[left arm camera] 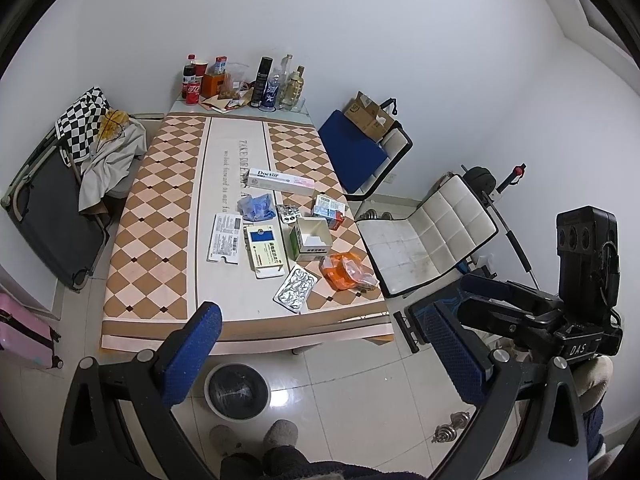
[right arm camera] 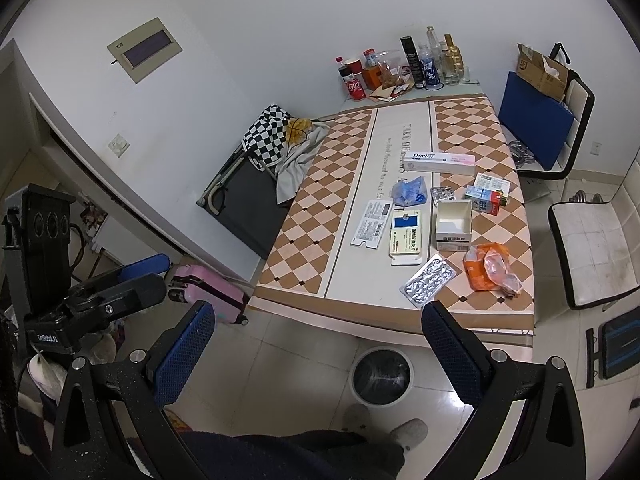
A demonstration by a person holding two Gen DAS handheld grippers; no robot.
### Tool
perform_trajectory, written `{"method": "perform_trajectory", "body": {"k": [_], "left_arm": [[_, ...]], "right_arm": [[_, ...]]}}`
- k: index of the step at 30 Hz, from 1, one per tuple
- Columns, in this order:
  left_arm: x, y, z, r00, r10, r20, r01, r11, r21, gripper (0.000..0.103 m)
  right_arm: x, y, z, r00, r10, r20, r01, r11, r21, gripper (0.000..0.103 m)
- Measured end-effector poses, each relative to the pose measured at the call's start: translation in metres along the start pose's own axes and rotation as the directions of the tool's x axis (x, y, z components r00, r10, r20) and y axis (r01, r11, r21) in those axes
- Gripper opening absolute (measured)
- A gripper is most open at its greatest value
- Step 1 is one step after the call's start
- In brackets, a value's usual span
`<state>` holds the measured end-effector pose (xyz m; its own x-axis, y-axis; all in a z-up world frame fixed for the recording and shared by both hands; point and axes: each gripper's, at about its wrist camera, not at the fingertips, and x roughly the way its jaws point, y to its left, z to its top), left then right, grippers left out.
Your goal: Collect trash
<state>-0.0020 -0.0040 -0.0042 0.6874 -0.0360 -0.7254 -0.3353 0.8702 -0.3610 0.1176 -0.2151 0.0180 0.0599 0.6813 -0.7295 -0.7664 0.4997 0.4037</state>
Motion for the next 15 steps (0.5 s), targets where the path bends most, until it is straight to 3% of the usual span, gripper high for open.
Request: {"method": "perform_trajectory", "body": {"k": [15], "left_arm": [[-0.0013, -0.0003, -0.0045, 1.0, -0.002, -0.002, 0.002, 1.0, -0.004, 0.103]], "right_arm": [[-0.0003, 0.0001, -0.0023, 1.0, 0.0, 0.002, 0.0, 1.0, 0.001, 0.103]]}}
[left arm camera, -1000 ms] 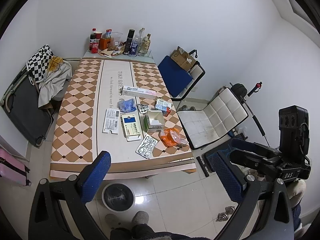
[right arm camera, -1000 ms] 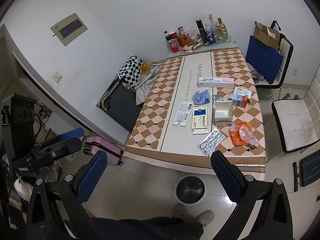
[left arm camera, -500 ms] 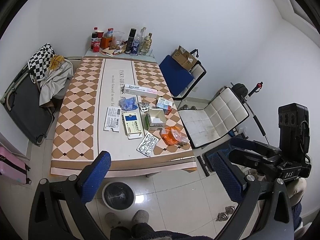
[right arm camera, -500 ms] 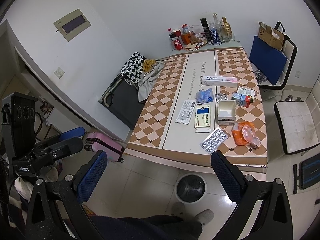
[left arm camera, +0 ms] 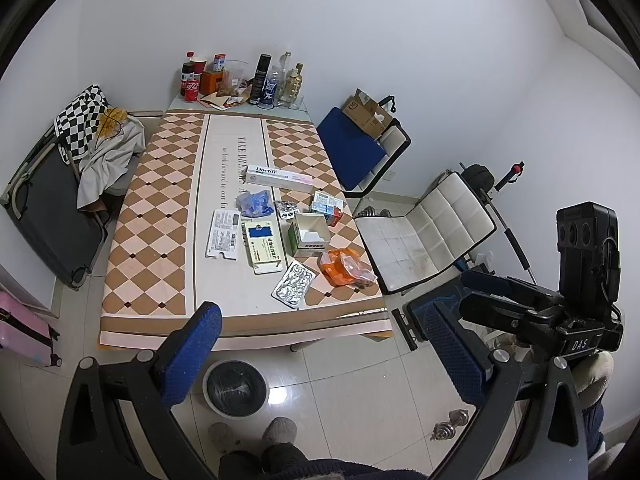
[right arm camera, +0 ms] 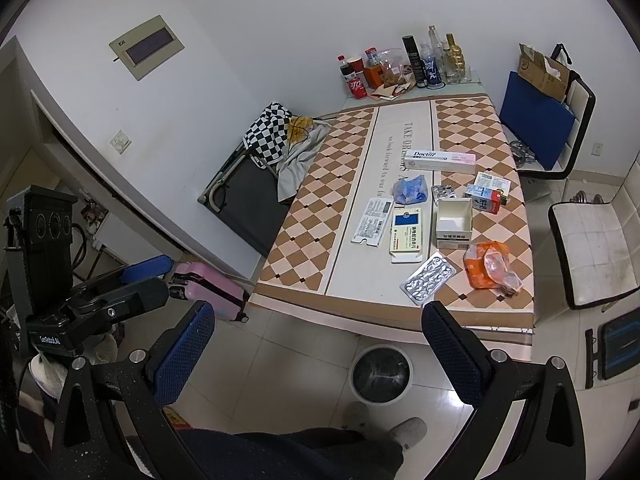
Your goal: Collect trash
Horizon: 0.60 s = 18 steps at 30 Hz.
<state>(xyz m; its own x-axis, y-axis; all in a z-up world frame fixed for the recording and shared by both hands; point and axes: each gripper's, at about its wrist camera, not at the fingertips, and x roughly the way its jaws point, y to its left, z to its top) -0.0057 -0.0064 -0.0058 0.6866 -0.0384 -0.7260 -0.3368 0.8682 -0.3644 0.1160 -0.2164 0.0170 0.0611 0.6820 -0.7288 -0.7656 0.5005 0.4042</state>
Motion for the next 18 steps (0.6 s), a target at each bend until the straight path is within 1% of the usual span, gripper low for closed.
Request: {"method": "perform_trajectory", "body": {"k": [18], "left_arm": [[-0.0002, 0.0, 0.0007, 1.0, 0.0, 0.0, 0.0, 1.0, -0.001, 0.103]], "right_arm": [[-0.0055, -0.0069, -0.0016, 1.0, -0.01, 0.001, 0.01, 1.0, -0.001, 0.103]]}}
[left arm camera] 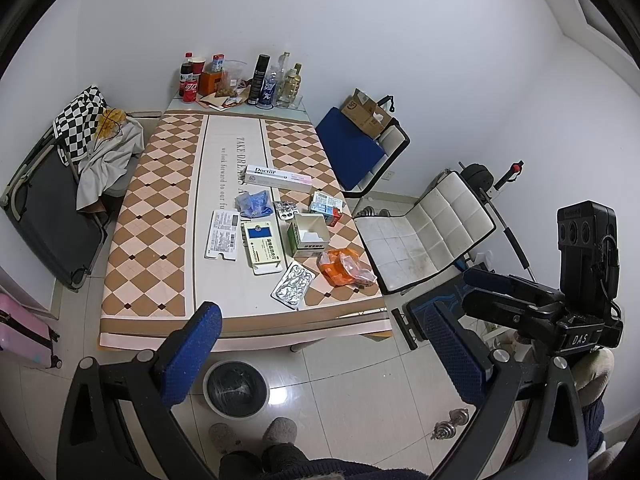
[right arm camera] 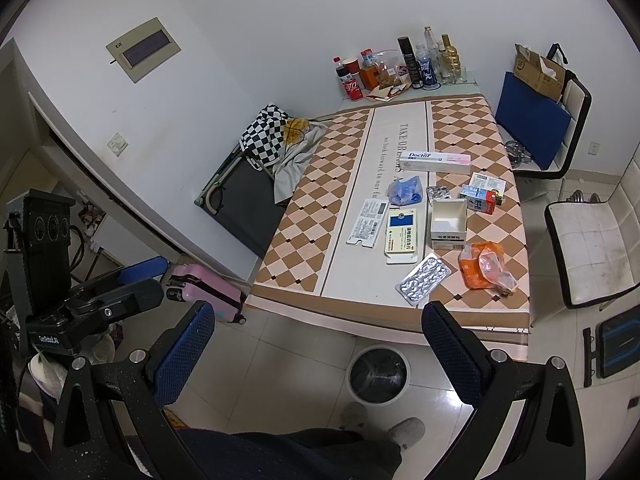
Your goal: Collect trash
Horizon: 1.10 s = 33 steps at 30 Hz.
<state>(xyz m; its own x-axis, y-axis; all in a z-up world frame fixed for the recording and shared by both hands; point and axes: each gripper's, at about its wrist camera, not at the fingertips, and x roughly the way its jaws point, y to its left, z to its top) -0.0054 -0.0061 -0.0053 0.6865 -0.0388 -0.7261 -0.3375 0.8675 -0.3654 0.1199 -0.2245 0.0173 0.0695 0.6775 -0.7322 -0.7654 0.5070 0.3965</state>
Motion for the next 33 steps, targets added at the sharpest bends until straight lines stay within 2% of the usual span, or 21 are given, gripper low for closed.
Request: {"method": "perform_trajectory", "body": {"k": [24, 26, 28, 31, 33], "left_arm": [[0.002, -0.001, -0.002, 1.0, 0.006, -0.004, -0.006, 1.0, 0.007, 0.103], [0.009, 0.003, -0.002, 0.999, 0.049, -0.002, -0.049, 0.999, 0.017, 0.103], [0.023, 0.011, -0.001, 0.99, 0.141, 0.003, -0.141, 0.989, 0.034, 0.103], [0.052, 0.029, 0.001, 0.961, 0.275, 0.001, -0.275, 0.96, 0.06, 0.103], [0.081, 0.046, 0.003, 0.938, 0.346, -0.034, -0.344, 0.937, 0.061, 0.103]], "right_arm": [[0.001, -0.003, 0.0, 1.0, -0.003, -0.005, 0.003, 1.0, 0.009, 0.103], [0.01, 0.002, 0.002, 1.0, -0.027, 0.001, 0.027, 0.999, 0.031, 0.103], [0.021, -0.002, 0.002, 0.996, -0.094, 0.004, 0.094, 0.993, 0.073, 0.103], [0.046, -0.016, 0.004, 0.978, -0.208, -0.005, 0.207, 0.967, 0.151, 0.103], [0.068, -0.031, 0.007, 0.963, -0.27, -0.029, 0.27, 0.942, 0.2, 0.103]]}}
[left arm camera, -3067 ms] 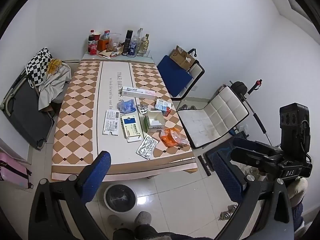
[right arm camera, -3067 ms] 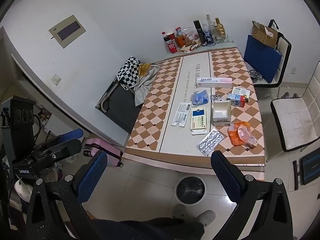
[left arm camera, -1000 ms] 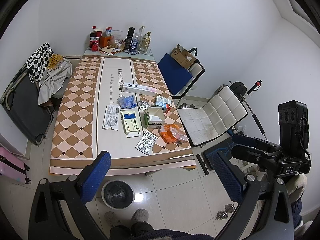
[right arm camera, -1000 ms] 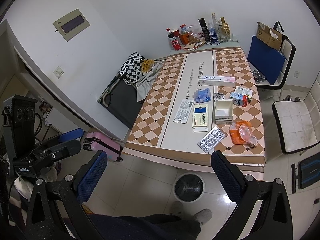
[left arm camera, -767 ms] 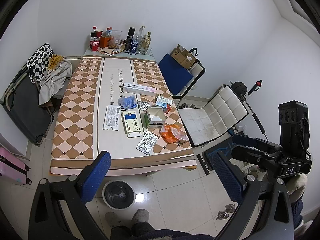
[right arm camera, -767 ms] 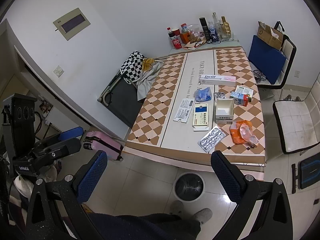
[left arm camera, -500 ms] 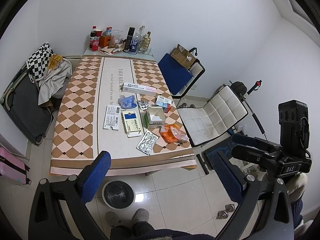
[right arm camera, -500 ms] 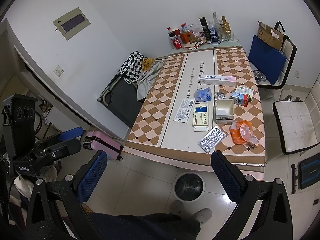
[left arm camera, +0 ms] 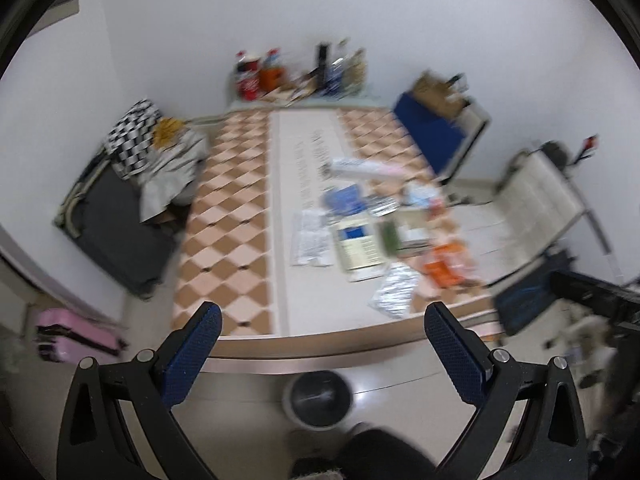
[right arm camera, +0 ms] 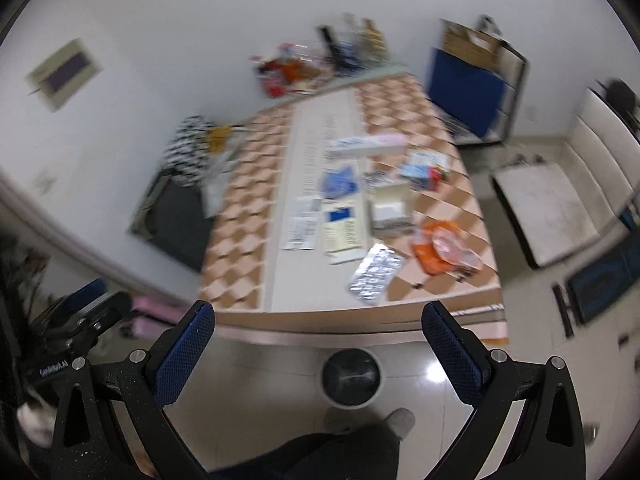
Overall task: Collect trash
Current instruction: 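Grasp the white open box with the right tool while the left grasps the white medicine card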
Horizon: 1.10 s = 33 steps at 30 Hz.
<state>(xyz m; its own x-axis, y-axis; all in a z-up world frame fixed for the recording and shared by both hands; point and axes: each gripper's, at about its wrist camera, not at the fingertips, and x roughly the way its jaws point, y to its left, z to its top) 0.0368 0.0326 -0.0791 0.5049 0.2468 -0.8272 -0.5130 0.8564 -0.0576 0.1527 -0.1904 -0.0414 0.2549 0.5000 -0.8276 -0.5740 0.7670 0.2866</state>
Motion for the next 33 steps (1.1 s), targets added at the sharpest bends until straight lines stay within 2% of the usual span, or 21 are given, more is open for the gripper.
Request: {"method": "perform_trajectory", "body": {"k": [3, 6, 9, 14, 21, 26, 27, 29, 30, 32, 33], "left_arm": [[0.052, 0.013, 0.007, 0.993, 0.083, -0.083, -0.084, 0.996, -0.008, 0.103], [0.102, 0.028, 0.018, 0.979, 0.13, -0.156, -0.136, 0.99, -0.027, 0.103], [0.158, 0.034, 0.031, 0.956, 0.179, -0.233, -0.193, 0.98, -0.039, 0.103], [0.245, 0.033, 0.055, 0.909, 0.223, -0.352, -0.253, 0.966, -0.042, 0.103], [0.348, 0.02, 0.075, 0.862, 0.156, -0.482, -0.196, 0.98, -0.033, 0.103], [0.392, 0.009, 0.081, 0.833, 0.147, -0.534, -0.154, 0.988, 0.031, 0.102], [0.397, 0.008, 0.081, 0.83, 0.143, -0.539, -0.145, 0.989, 0.04, 0.101], [0.399, 0.009, 0.085, 0.838, 0.118, -0.533, -0.122, 0.992, 0.027, 0.099], [0.4, 0.008, 0.086, 0.836, 0.118, -0.535, -0.12, 0.992, 0.032, 0.098], [0.401, 0.008, 0.087, 0.835, 0.098, -0.541, -0.099, 0.995, 0.027, 0.09], [0.402, 0.007, 0.087, 0.834, 0.08, -0.545, -0.083, 0.996, 0.021, 0.082]], "right_arm": [[0.05, -0.015, 0.017, 0.995, -0.086, -0.042, 0.088, 0.995, 0.052, 0.103], [0.111, -0.034, 0.044, 0.982, -0.153, -0.113, 0.163, 0.983, 0.089, 0.103], [0.179, -0.052, 0.073, 0.959, -0.221, -0.18, 0.239, 0.967, 0.085, 0.103], [0.285, -0.082, 0.117, 0.917, -0.273, -0.291, 0.298, 0.954, 0.043, 0.103], [0.37, -0.099, 0.151, 0.877, -0.267, -0.399, 0.286, 0.958, -0.012, 0.103], [0.403, -0.098, 0.155, 0.845, -0.268, -0.462, 0.283, 0.958, -0.038, 0.103], [0.409, -0.097, 0.156, 0.841, -0.267, -0.47, 0.283, 0.958, -0.037, 0.103], [0.418, -0.097, 0.157, 0.837, -0.26, -0.481, 0.276, 0.96, -0.039, 0.103], [0.422, -0.097, 0.157, 0.835, -0.258, -0.485, 0.274, 0.961, -0.039, 0.101], [0.43, -0.096, 0.157, 0.831, -0.251, -0.497, 0.267, 0.963, -0.039, 0.095], [0.434, -0.095, 0.156, 0.823, -0.263, -0.503, 0.276, 0.96, -0.05, 0.092]]}}
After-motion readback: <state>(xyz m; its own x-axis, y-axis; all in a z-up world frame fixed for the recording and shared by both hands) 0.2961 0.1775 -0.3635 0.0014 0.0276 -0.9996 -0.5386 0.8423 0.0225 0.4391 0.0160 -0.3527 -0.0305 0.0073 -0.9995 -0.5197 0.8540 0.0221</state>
